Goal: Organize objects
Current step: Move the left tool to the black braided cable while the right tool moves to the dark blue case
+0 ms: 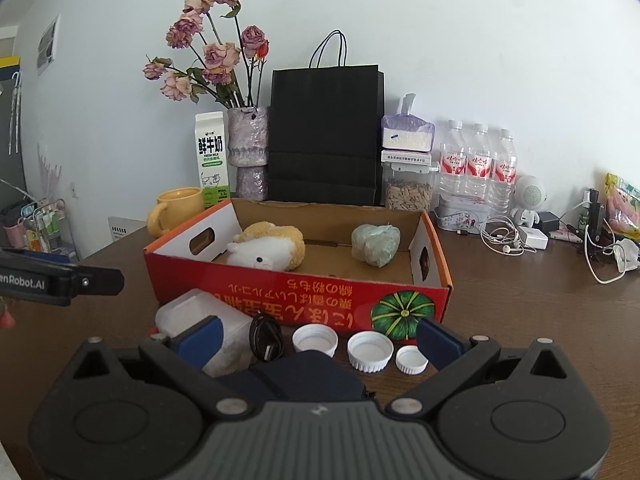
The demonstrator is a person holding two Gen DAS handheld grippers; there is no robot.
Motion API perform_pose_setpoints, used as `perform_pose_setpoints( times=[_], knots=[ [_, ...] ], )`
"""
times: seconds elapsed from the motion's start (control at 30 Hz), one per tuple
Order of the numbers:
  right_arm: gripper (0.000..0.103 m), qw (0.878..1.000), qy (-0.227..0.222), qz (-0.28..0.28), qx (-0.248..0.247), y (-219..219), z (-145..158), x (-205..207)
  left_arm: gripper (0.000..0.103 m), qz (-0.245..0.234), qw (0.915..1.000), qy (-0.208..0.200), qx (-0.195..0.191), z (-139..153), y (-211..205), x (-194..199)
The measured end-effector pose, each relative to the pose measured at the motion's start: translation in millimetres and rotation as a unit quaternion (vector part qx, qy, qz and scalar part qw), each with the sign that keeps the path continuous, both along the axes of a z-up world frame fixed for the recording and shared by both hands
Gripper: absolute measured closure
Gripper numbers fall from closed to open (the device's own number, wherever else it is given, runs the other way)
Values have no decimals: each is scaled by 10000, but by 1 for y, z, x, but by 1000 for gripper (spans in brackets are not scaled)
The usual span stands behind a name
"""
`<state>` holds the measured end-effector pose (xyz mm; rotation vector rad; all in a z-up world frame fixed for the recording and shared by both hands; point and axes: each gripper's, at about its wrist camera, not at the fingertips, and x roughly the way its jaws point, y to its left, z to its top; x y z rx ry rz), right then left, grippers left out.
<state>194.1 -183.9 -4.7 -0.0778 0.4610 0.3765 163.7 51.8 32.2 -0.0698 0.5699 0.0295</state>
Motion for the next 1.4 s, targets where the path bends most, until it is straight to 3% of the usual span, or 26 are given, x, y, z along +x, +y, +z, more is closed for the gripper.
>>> perform_pose_setpoints(
  times=[0.43, 0.67, 1.0, 1.2, 1.4],
  knots=[
    [0, 9997, 240, 0, 96, -12, -15, -42, 0, -323, 9975, 592, -228, -34, -11, -39],
    [0, 9993, 334, -57, 147, -16, -21, -42, 0, -611, 9951, 774, -84, -41, -19, -28],
    [0, 9988, 440, -153, 157, -20, -29, -33, 0, -1050, 9864, 1187, 428, -51, -30, 5],
    [0, 9985, 480, -197, 203, -23, -33, -29, 0, -1085, 9817, 1526, 341, -60, -24, 22],
    [0, 9982, 507, -208, 231, -25, -35, -28, 0, -1046, 9830, 1455, 411, -63, -26, 22]
  ],
)
